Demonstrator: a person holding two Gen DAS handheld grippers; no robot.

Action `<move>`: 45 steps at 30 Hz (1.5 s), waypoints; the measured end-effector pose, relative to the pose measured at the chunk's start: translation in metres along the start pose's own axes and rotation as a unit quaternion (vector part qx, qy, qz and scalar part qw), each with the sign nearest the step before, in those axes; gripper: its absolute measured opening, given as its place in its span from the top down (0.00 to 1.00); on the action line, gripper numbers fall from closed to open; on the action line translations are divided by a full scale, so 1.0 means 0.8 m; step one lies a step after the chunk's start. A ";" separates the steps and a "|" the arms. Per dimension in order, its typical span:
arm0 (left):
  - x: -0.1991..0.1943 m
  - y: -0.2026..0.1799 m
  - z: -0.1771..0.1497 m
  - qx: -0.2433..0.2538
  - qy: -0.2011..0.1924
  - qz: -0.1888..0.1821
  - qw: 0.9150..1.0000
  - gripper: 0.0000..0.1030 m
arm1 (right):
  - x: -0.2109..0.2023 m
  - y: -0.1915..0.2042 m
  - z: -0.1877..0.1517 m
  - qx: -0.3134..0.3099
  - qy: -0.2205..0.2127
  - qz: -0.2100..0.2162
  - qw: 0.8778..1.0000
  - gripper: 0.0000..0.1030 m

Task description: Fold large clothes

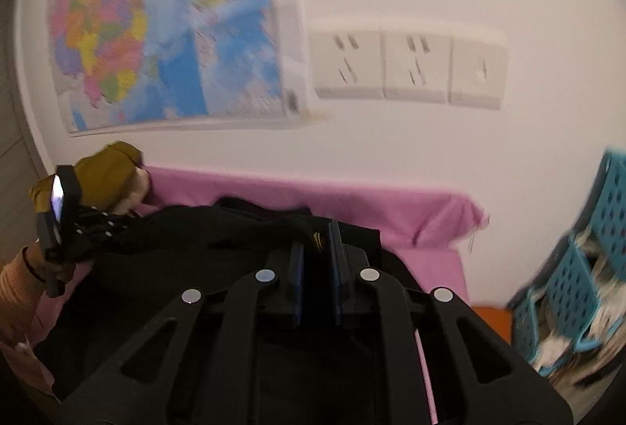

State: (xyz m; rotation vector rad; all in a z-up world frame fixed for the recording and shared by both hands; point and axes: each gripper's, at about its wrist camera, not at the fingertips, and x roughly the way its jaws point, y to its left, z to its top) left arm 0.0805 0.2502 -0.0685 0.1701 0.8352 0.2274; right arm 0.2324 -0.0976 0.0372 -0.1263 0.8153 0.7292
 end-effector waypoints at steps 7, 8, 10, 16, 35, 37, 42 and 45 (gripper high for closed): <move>-0.029 0.015 -0.015 -0.013 -0.029 -0.042 0.999 0.56 | 0.097 -0.048 -0.074 0.063 0.119 -0.016 0.991 0.83; -0.039 0.017 -0.021 -0.008 -0.039 -0.046 0.998 0.55 | 0.099 -0.048 -0.079 0.066 0.121 -0.012 0.990 0.81; -0.052 0.016 -0.032 0.013 -0.047 -0.065 0.997 0.53 | 0.097 -0.052 -0.087 0.076 0.115 -0.004 0.990 0.77; -0.061 -0.031 -0.053 0.115 -0.075 -0.049 0.989 0.47 | 0.096 -0.051 -0.089 0.080 0.114 0.002 0.990 0.74; -0.027 -0.039 -0.022 0.086 -0.017 -0.065 0.994 0.74 | 0.086 -0.048 -0.093 0.072 0.105 0.008 0.992 0.76; -0.020 -0.028 -0.001 0.050 -0.009 -0.073 0.996 0.95 | 0.076 -0.046 -0.088 0.068 0.087 0.007 0.994 0.86; 0.004 -0.040 0.019 0.036 0.002 -0.047 0.998 0.96 | 0.074 -0.042 -0.075 0.064 0.068 -0.010 0.996 0.87; 0.028 -0.049 0.014 0.026 0.020 -0.033 0.999 0.95 | 0.099 -0.054 -0.082 0.095 0.099 -0.017 0.990 0.84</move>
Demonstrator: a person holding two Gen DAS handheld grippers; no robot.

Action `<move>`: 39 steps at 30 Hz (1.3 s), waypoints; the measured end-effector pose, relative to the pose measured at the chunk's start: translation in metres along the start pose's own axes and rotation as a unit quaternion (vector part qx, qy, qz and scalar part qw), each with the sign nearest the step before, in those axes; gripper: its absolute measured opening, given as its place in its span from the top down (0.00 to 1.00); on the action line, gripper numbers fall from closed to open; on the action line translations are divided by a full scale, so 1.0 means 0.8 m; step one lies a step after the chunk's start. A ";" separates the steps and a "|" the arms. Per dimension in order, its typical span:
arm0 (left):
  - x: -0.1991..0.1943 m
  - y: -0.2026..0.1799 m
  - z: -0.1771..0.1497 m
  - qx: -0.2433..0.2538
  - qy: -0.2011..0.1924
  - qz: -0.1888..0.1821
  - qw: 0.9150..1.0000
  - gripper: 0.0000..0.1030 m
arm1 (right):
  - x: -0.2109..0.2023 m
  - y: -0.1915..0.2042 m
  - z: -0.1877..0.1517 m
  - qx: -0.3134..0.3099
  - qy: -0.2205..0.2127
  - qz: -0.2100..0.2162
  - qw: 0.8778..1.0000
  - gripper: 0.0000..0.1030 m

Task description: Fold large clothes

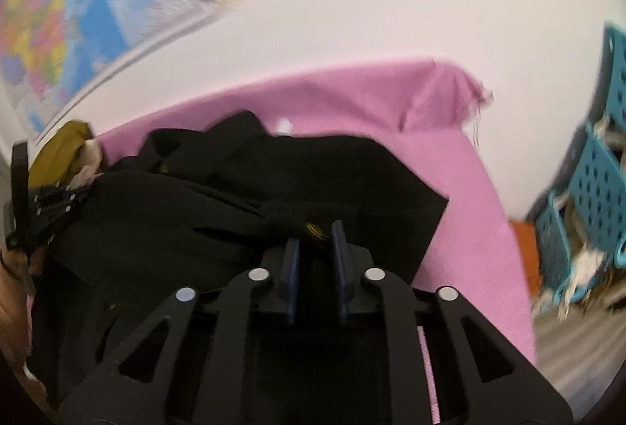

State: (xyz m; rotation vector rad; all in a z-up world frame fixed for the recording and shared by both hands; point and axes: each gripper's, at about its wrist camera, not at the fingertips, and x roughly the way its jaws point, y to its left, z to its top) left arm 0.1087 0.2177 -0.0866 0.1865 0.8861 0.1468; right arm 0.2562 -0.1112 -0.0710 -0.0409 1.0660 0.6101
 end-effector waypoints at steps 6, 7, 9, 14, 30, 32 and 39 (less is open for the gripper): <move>-0.024 0.014 0.000 -0.024 -0.019 0.020 0.999 0.56 | -0.016 0.007 -0.001 -0.008 -0.016 -0.025 1.000 0.64; -0.034 0.019 -0.001 -0.031 -0.027 0.018 0.999 0.51 | -0.027 0.010 -0.002 -0.014 -0.028 -0.027 0.999 0.61; -0.050 0.021 -0.006 -0.034 -0.037 0.018 0.999 0.51 | -0.045 0.019 -0.004 -0.024 -0.046 -0.029 0.998 0.61; -0.085 0.005 -0.025 -0.017 -0.072 0.005 0.997 0.44 | -0.076 0.046 -0.014 -0.068 -0.087 -0.036 0.993 0.61; -0.067 -0.018 -0.025 -0.018 -0.060 -0.001 0.998 0.41 | -0.042 -0.004 -0.019 0.027 -0.050 -0.045 0.997 0.56; -0.074 -0.022 -0.026 -0.014 -0.065 -0.001 0.998 0.39 | -0.059 -0.003 -0.020 0.025 -0.065 -0.041 0.997 0.55; -0.088 -0.032 -0.032 -0.009 -0.081 -0.017 0.997 0.39 | -0.098 0.054 -0.030 -0.060 -0.089 -0.039 0.993 0.53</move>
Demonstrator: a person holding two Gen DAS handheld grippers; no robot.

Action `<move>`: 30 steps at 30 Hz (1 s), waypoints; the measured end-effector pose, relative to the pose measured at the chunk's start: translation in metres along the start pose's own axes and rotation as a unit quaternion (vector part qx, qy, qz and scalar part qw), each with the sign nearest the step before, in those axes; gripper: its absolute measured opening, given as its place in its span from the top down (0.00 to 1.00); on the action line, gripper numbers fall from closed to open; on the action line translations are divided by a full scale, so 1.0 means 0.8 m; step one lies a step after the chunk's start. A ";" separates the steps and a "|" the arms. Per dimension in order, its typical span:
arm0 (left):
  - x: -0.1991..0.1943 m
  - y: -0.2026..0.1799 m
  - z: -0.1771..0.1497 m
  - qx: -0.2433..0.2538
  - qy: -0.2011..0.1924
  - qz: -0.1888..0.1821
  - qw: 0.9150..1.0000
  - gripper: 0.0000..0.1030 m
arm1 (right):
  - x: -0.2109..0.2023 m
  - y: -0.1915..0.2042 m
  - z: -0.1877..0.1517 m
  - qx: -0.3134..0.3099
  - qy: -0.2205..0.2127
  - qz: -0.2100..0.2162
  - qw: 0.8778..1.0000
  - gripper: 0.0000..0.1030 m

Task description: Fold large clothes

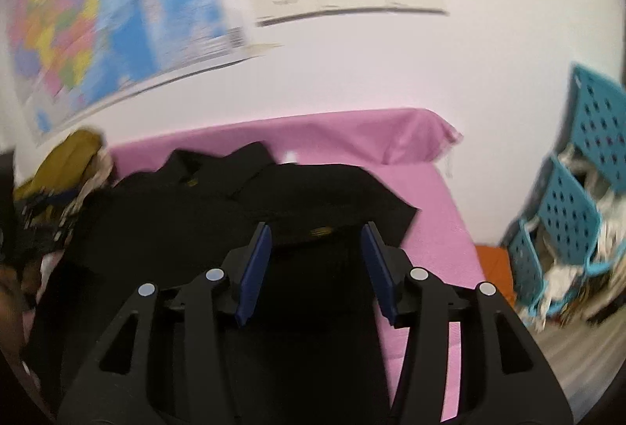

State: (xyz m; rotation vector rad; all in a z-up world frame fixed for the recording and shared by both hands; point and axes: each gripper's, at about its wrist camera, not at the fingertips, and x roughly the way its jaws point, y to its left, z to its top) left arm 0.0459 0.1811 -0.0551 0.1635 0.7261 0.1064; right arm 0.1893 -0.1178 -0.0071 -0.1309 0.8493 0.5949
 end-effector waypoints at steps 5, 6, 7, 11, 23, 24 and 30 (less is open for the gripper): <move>0.002 -0.004 -0.005 0.000 0.001 -0.011 1.000 0.39 | 0.012 0.049 -0.006 -0.085 0.018 0.003 0.996 0.56; 0.003 -0.004 -0.007 -0.003 0.003 -0.013 1.000 0.39 | 0.018 0.054 -0.008 -0.093 0.024 0.003 0.995 0.59; 0.006 -0.004 -0.008 -0.005 0.007 -0.015 1.000 0.39 | 0.023 0.056 -0.008 -0.097 0.027 0.001 0.995 0.59; 0.022 0.000 -0.015 -0.014 0.025 -0.012 1.000 0.39 | 0.055 0.057 -0.014 -0.103 0.063 -0.004 0.993 0.65; 0.015 0.009 -0.026 -0.044 0.038 0.001 0.998 0.33 | 0.069 0.038 -0.014 -0.073 0.086 0.023 0.993 0.65; 0.008 0.008 -0.028 -0.042 0.034 0.004 0.999 0.31 | 0.057 0.036 -0.013 -0.070 0.079 0.022 0.994 0.63; -0.045 0.010 -0.065 -0.050 0.024 0.007 0.998 0.23 | -0.015 0.015 -0.029 -0.032 0.057 0.054 0.996 0.49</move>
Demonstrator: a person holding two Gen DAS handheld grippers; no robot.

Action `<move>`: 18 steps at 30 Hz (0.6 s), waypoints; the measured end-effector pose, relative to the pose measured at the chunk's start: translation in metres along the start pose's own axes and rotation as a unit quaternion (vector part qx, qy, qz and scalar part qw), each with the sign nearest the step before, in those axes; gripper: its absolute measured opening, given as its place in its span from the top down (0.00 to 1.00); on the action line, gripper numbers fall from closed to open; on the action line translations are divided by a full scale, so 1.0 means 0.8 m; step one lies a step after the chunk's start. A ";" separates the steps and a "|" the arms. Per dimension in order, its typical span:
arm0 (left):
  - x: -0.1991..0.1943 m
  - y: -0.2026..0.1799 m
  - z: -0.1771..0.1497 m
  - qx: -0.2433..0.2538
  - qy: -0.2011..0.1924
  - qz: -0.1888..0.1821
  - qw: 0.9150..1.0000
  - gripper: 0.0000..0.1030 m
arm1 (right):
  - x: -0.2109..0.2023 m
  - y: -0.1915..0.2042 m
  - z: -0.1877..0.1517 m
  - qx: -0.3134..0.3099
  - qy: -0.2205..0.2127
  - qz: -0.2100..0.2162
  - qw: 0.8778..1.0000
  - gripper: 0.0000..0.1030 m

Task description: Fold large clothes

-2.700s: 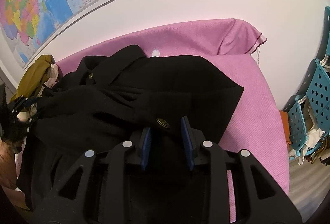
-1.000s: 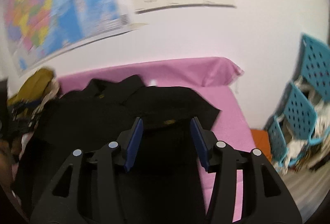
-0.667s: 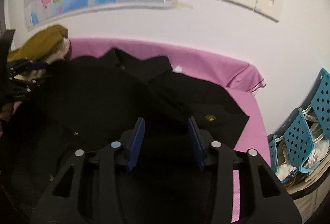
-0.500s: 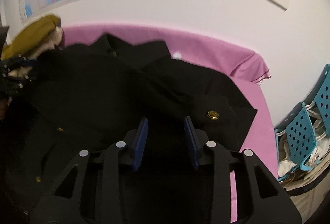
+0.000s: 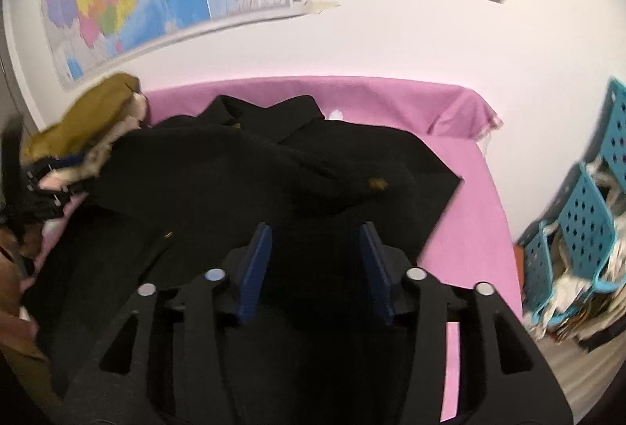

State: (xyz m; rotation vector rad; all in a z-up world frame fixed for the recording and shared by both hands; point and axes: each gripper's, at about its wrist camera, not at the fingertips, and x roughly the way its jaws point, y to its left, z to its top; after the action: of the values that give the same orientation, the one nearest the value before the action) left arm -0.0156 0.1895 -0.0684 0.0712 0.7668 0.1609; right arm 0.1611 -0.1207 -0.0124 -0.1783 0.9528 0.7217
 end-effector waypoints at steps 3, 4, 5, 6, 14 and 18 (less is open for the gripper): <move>-0.018 0.007 -0.033 -0.008 0.016 -0.012 1.000 0.22 | -0.036 -0.013 -0.030 0.030 0.000 0.018 0.999 0.42; -0.024 0.010 -0.049 -0.015 0.028 -0.017 0.999 0.22 | -0.044 -0.016 -0.039 0.036 0.001 0.018 0.999 0.38; -0.028 0.013 -0.060 -0.019 0.036 -0.021 0.999 0.22 | -0.054 -0.022 -0.053 0.046 0.002 0.015 0.999 0.36; -0.031 0.015 -0.071 -0.025 0.046 -0.025 0.998 0.22 | -0.061 -0.029 -0.066 0.059 0.005 0.018 0.998 0.32; -0.068 0.024 -0.138 -0.067 0.080 -0.073 0.992 0.21 | -0.093 -0.060 -0.163 0.133 0.032 0.062 0.989 0.27; -0.073 0.020 -0.158 -0.089 0.099 -0.108 0.985 0.17 | -0.094 -0.053 -0.187 0.141 0.032 0.082 0.986 0.26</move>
State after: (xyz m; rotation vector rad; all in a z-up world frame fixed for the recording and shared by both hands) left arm -0.1471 0.1959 -0.1170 -0.2001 0.9498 0.0304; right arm 0.0586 -0.2553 -0.0467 0.1281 1.1282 0.7253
